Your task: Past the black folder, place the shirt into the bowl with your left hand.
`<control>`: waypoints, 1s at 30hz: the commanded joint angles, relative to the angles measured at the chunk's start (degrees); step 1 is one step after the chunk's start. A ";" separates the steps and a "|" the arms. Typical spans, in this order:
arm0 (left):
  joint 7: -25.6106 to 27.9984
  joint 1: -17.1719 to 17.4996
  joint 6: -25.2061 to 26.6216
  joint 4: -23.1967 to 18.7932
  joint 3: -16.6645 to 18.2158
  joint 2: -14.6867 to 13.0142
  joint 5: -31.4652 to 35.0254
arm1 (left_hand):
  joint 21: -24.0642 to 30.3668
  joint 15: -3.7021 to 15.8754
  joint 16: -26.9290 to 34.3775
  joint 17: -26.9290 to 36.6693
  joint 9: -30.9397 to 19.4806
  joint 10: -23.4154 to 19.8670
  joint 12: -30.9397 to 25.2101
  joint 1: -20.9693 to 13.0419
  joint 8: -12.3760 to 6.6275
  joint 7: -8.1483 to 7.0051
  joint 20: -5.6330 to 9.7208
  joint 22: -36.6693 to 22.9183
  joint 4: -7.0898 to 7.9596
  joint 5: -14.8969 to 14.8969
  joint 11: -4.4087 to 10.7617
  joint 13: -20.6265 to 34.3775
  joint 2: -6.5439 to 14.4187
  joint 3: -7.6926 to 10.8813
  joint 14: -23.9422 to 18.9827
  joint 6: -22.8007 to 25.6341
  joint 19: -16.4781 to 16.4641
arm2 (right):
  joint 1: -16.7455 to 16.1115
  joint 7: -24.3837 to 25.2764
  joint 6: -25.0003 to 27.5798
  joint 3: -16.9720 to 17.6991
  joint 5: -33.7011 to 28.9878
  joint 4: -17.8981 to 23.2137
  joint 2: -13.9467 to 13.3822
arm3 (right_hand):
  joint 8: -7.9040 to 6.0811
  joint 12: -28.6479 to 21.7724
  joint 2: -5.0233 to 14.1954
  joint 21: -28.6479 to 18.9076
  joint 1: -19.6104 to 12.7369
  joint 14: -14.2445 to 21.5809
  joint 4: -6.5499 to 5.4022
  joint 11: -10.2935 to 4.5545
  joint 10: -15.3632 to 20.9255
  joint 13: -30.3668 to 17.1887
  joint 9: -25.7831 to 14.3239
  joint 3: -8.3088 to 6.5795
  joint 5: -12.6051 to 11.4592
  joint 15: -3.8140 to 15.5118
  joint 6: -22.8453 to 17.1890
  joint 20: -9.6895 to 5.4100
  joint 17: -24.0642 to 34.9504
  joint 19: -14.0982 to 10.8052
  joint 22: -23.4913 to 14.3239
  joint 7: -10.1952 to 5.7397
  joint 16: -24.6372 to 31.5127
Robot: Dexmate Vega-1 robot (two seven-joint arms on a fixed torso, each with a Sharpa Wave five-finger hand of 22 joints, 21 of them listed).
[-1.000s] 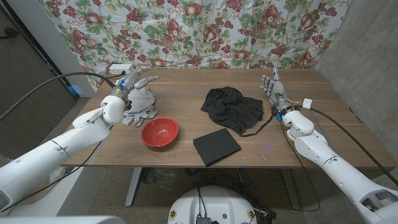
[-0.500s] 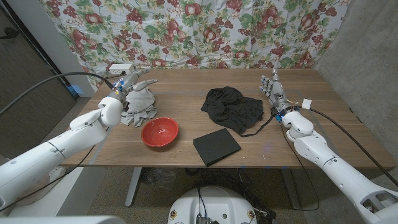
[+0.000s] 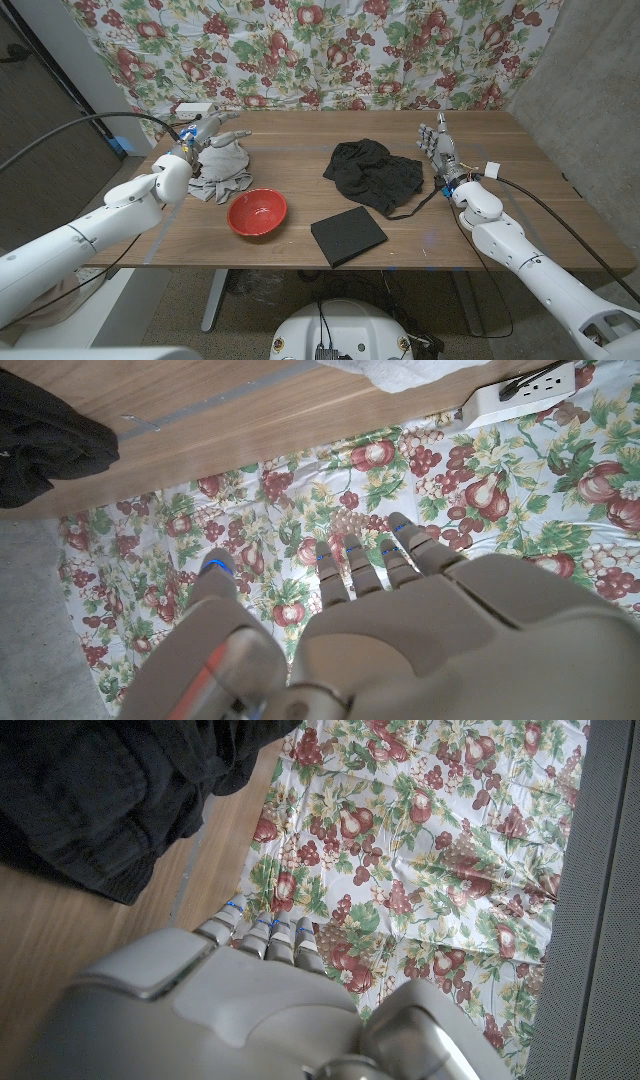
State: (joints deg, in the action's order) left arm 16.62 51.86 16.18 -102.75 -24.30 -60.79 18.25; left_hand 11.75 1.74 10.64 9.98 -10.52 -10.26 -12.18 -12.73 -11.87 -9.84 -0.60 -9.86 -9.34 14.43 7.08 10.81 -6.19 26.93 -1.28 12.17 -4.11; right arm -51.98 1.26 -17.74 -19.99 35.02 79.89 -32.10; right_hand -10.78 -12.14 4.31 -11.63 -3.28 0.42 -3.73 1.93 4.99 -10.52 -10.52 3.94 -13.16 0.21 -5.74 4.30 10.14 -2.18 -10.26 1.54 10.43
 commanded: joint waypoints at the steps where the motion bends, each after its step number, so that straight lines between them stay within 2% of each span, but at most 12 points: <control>1: -1.54 -0.72 -1.06 1.27 -0.62 -0.58 2.53 | -0.24 3.97 0.16 0.17 -0.33 -0.32 0.12 -1.80 -0.85 0.68 0.00 -0.16 -0.42 0.70 0.19 0.09 -0.62 0.44 -0.08 2.48 -0.16 | -0.72 0.25 -0.14 0.13 -0.14 0.57 -0.28 | -0.21 -0.28 0.14 0.22 -0.44 0.13 0.36 -0.27 0.55 -0.23 -0.14 0.04 -0.07 0.28 -0.37 0.48 0.16 0.19 -0.15 0.10 0.15; 3: -1.45 -0.81 -1.42 1.79 -0.69 -0.52 2.77 | -0.28 3.96 0.18 0.17 -0.33 -0.49 0.08 -2.02 -1.01 0.95 -0.05 -0.17 -0.42 0.83 0.15 0.09 -0.81 0.42 -0.13 3.06 -0.17 | -0.85 0.10 -0.03 0.17 0.28 0.57 -0.13 | -0.22 -0.28 0.14 0.22 -0.45 0.13 0.37 -0.21 0.56 -0.23 -0.14 0.04 -0.07 0.33 -0.39 0.49 0.16 0.20 -0.15 0.09 0.14; 7: -2.17 -1.28 -2.27 2.64 -1.30 -1.13 4.03 | -0.28 4.17 0.26 0.21 -0.34 -0.80 0.06 -2.45 0.29 0.11 -0.04 -0.20 -0.30 1.22 0.37 0.11 -1.47 0.23 -0.43 0.26 -0.48 | -0.95 -0.17 0.12 0.16 0.52 0.75 -0.20 | -0.22 -0.28 0.15 0.22 -0.46 0.14 0.38 -0.23 0.55 -0.23 -0.14 0.03 -0.06 0.33 -0.40 0.49 0.16 0.20 -0.15 0.11 0.15; 14: -1.95 -1.45 -3.08 3.24 -1.41 -1.03 5.09 | -0.05 4.07 0.59 0.24 -0.38 -1.33 -0.10 -2.72 0.44 0.04 0.11 -0.23 -0.23 1.47 0.50 0.14 -1.75 0.15 -1.40 -0.15 -1.30 | -1.24 0.06 0.15 0.48 0.52 1.22 -0.58 | -0.22 -0.26 0.18 0.22 -0.49 0.85 0.41 -0.35 0.51 -0.23 -0.14 0.01 -0.05 0.51 -0.43 0.47 0.16 0.18 -0.15 0.11 0.39; 17: -1.48 -1.59 -2.87 3.30 -1.73 -0.80 6.25 | 0.11 4.69 1.59 0.55 -0.60 -5.78 -1.79 -3.38 -0.20 0.52 -0.78 -0.39 0.06 2.24 2.09 0.76 -2.19 -0.04 -4.69 1.14 -2.25 | -1.40 0.07 0.22 0.56 0.55 1.40 -0.75 | -0.20 -0.26 0.17 0.22 -0.50 0.69 0.42 -0.38 0.51 -0.23 -0.14 0.01 -0.05 0.44 -0.39 0.50 0.16 0.18 -0.15 0.06 0.32; 19: -1.64 -1.77 -3.36 3.69 -1.84 -0.64 6.23 | 0.22 4.97 1.67 0.59 -0.64 -6.02 -1.88 -3.51 -0.29 0.44 -0.68 -0.40 0.04 2.34 2.21 0.87 -2.27 -0.06 -5.05 1.35 -2.61 | -1.46 0.11 0.11 0.62 0.46 1.43 -0.83 | -0.21 -0.26 0.17 0.23 -0.50 0.65 0.43 -0.33 0.53 -0.23 -0.14 0.01 -0.05 0.39 -0.41 0.49 0.17 0.19 -0.16 0.10 0.29; 30: -1.61 -3.14 -5.10 7.12 -2.42 0.91 5.83 | 0.11 4.95 0.69 0.57 -0.75 -1.29 0.12 -4.42 0.25 0.08 -0.30 -0.41 -0.02 3.06 1.18 0.97 -2.78 -0.33 -3.66 0.05 -3.18 | -1.62 -0.18 -0.32 0.90 0.44 1.43 -1.17 | -0.26 -0.28 0.19 0.22 -0.53 0.58 0.46 -0.39 0.57 -0.23 -0.14 -0.01 -0.04 0.35 -0.56 0.50 0.17 0.17 -0.16 -0.07 0.24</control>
State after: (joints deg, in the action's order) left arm 14.75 49.90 12.50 -98.61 -26.06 -61.29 23.78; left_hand 11.75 2.07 11.40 10.39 -11.10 -12.25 -12.33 -16.28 -11.82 -9.83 -1.00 -10.02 -9.39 17.11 8.47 11.61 -8.68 26.99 -5.01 12.74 -6.95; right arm -53.34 1.29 -17.78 -19.42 35.37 81.22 -33.03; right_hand -10.78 -12.14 4.32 -11.63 -3.28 0.83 -3.49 1.65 5.29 -10.52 -10.52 3.70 -13.16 0.61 -5.73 4.29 10.14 -2.18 -10.25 1.54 10.43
